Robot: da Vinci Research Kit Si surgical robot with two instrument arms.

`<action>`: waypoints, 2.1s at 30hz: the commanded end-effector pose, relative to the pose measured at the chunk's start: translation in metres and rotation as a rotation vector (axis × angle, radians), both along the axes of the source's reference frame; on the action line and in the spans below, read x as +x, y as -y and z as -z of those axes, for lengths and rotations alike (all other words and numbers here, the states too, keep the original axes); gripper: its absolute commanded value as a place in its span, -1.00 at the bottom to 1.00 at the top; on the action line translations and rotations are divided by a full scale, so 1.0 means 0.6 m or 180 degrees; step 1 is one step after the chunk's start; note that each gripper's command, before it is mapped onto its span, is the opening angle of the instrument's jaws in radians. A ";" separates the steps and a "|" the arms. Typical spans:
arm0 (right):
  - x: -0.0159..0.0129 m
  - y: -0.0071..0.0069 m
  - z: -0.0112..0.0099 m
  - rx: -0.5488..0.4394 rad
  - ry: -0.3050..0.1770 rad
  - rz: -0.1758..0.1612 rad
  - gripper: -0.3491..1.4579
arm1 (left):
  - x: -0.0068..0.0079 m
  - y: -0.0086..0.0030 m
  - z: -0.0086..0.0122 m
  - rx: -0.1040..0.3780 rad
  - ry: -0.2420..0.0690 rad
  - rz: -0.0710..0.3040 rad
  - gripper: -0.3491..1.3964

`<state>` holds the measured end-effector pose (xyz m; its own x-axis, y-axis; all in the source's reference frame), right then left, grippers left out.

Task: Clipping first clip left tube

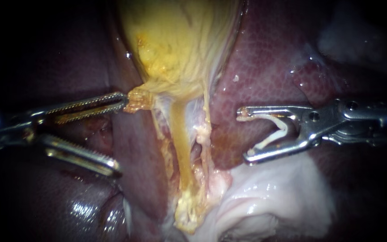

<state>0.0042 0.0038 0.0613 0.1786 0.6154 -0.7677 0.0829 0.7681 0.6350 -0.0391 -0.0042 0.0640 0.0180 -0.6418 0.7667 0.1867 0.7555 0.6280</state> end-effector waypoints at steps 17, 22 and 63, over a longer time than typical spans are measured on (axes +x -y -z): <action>0.0000 -0.0001 -0.0006 -0.0002 0.0004 -0.0005 0.05 | 0.0000 -0.0056 -0.0065 0.0314 -0.0269 0.0351 0.10; 0.0000 -0.0001 -0.0008 -0.0003 0.0005 -0.0005 0.05 | -0.0010 -0.0066 -0.0084 0.0351 -0.0309 0.0381 0.06; 0.0009 0.0007 -0.0023 -0.0023 0.0006 -0.0013 0.05 | 0.0082 -0.0087 0.0022 0.0815 -0.0391 0.0462 -1.00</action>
